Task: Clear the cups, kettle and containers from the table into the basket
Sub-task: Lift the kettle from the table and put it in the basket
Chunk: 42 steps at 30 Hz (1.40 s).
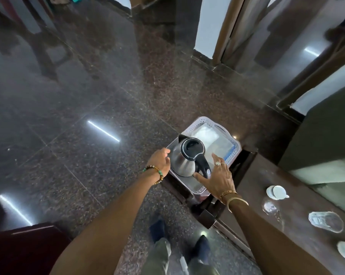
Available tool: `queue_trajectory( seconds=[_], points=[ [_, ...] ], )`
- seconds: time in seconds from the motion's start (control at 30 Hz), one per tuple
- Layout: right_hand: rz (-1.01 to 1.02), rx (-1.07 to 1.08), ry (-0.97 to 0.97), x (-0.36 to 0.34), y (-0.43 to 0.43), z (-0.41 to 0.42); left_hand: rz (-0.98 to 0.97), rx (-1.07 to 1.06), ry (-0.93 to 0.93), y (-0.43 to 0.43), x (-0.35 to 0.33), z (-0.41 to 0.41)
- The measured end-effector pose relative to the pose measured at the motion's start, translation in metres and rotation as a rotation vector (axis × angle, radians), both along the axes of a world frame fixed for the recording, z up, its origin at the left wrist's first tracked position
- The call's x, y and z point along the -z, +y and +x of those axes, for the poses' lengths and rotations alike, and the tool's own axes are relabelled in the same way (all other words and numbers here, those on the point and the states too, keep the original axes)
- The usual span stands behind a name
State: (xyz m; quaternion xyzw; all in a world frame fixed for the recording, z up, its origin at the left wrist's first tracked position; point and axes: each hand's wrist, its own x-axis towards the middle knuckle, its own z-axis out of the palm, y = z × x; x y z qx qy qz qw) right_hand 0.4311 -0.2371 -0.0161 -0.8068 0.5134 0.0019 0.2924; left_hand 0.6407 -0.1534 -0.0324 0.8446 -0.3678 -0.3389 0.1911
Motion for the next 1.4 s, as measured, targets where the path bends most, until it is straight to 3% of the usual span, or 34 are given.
queue_trajectory(
  seconds=[0.17, 0.3, 0.5, 0.67, 0.8, 1.0, 1.4],
  points=[
    [0.067, 0.117, -0.01, 0.027, -0.012, -0.003, 0.019, -0.013, 0.048, -0.027, 0.031, 0.009],
    [0.119, 0.149, -0.033, 0.053, -0.018, -0.006, -0.064, -0.187, 0.105, -0.045, 0.055, 0.01],
    [0.188, 0.272, -0.093, 0.079, -0.012, -0.005, -0.278, -0.502, 0.536, -0.066, 0.086, 0.005],
    [0.21, 0.358, -0.229, 0.098, -0.014, 0.004, -0.324, -0.602, 0.68, -0.081, 0.107, -0.001],
    [0.22, 0.384, -0.357, 0.103, -0.012, 0.013, -0.347, -0.709, 0.723, -0.085, 0.116, -0.004],
    [0.212, 0.386, -0.383, 0.099, -0.012, 0.014, -0.341, -0.892, 0.789, -0.089, 0.115, -0.01],
    [0.106, 0.433, -0.484, 0.005, -0.018, -0.017, -0.436, -0.721, 0.714, -0.098, 0.005, -0.034]
  ],
)
